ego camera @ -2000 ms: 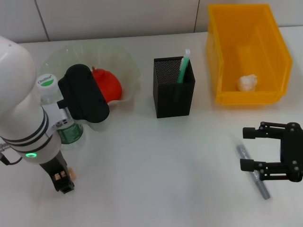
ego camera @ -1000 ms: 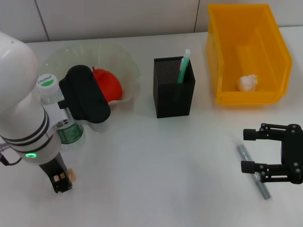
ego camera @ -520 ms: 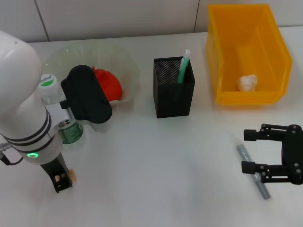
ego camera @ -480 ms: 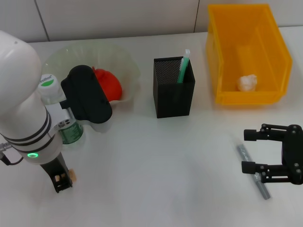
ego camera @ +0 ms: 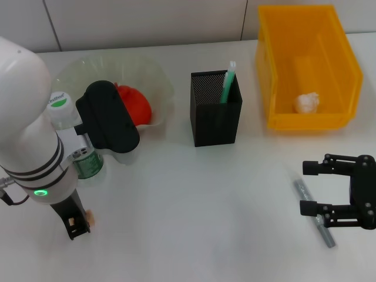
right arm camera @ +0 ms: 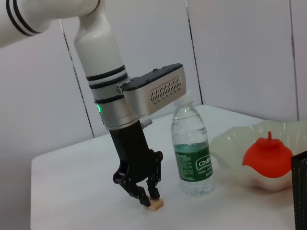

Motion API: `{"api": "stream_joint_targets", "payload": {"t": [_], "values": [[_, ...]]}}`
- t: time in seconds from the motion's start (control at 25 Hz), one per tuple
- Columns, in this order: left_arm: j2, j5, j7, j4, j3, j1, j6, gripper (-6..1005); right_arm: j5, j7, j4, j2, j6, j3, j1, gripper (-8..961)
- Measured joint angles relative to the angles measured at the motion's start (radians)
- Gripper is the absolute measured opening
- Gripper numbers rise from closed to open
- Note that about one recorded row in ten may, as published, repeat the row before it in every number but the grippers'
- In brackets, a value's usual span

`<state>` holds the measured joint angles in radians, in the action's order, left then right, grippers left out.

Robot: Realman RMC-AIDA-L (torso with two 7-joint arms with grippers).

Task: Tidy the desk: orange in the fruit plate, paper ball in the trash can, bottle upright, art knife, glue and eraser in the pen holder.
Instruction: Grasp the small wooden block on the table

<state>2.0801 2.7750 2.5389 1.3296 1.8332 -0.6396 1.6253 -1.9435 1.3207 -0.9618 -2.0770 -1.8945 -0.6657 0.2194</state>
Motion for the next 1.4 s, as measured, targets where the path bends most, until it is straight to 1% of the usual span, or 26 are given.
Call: {"api": "stream_joint_targets", "payload": {"t": [0.32,0.56,0.84,1.4], "values": [[0.000,0.000,-0.002,-0.004,0.003,0.000,-0.001,195,0.000,0.000,0.001,0.000,0.000,0.000,0.000,738],[0.000,0.000,-0.002,-0.002,0.003,0.000,0.000,204,0.000,0.000,0.002,-0.001,0.001,0.000,0.000,738],[0.000,0.004,-0.003,-0.004,0.005,0.000,0.000,355,-0.001,0.000,0.002,-0.001,0.002,0.000,0.003,737],[0.000,0.011,-0.002,0.002,0.004,-0.005,-0.002,347,-0.003,0.000,0.002,-0.002,0.003,-0.001,0.005,736]]}}
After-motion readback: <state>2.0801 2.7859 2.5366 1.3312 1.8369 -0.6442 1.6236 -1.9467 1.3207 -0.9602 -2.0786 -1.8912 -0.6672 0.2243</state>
